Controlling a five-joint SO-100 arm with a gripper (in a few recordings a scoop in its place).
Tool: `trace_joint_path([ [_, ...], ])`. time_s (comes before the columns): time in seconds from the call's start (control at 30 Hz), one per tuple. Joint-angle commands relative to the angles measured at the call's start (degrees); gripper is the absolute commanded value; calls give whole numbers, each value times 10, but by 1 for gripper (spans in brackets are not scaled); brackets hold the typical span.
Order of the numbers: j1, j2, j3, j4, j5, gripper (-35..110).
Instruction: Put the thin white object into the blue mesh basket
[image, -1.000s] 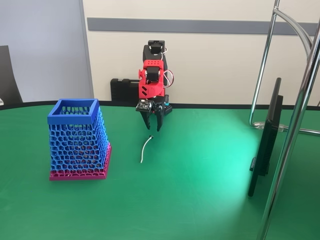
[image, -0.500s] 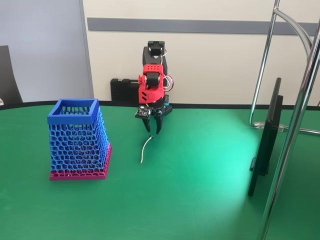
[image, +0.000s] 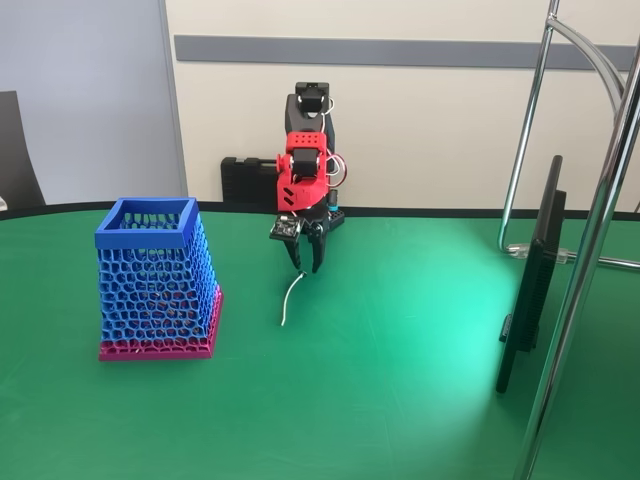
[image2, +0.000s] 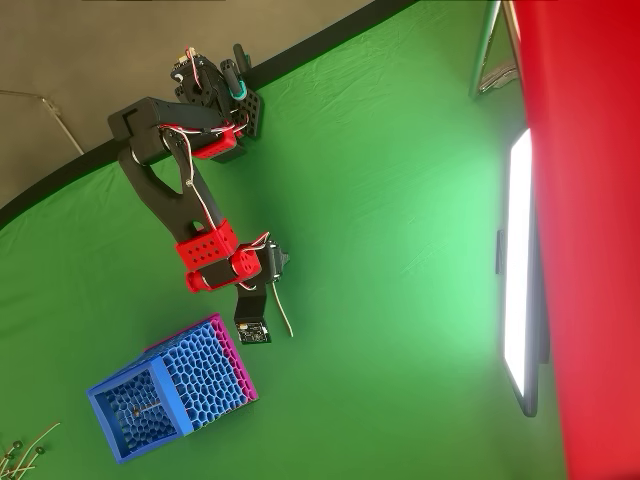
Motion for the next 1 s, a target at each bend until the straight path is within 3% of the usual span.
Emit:
trace_joint_path([
  [0.0, 5, 4, 5, -13, -2, 18],
  [0.97, 31, -33, -3, -33, -11, 18],
])
